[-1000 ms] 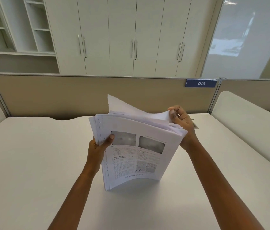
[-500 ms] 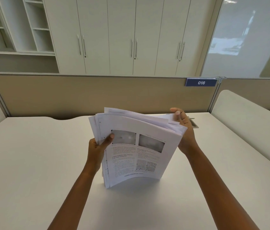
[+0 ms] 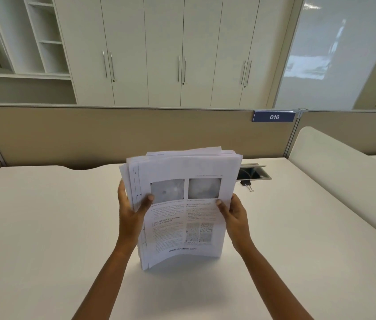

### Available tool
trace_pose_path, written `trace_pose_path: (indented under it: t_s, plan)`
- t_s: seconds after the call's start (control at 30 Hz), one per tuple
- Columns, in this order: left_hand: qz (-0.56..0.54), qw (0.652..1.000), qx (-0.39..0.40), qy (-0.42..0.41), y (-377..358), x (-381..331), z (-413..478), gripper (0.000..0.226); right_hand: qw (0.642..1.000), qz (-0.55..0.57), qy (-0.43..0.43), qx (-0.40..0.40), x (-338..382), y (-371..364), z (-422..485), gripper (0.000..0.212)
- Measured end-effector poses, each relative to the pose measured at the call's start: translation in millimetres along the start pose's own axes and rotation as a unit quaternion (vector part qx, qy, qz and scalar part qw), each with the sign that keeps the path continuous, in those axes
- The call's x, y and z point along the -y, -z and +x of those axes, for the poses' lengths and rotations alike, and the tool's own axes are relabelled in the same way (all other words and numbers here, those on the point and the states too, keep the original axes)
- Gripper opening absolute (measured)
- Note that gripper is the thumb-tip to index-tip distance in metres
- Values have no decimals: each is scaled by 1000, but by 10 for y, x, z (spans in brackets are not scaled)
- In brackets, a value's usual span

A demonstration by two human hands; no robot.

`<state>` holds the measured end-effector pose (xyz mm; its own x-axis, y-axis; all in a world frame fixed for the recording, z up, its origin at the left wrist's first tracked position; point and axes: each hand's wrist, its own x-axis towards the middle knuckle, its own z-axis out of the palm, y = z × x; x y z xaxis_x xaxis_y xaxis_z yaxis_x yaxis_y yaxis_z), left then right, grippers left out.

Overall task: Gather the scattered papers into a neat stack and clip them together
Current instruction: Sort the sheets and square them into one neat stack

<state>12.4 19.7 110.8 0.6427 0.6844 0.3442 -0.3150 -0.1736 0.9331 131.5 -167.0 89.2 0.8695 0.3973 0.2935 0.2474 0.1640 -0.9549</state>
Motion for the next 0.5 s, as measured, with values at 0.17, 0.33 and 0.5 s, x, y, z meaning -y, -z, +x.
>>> trace_pose_path:
  t_s: [0.17,0.33,0.5]
  plan:
    - [-28,995,52,84,41,414,-264,87,997,43,-63,16,-31,0,-60,45]
    - [-8,991,46,125,23,583,-443,83,995,10,-100,15,-244,-16,-219,28]
    - [40,992,35,112,-8,471,-408,89,998,-25,-61,-23,-191,-26,-200,23]
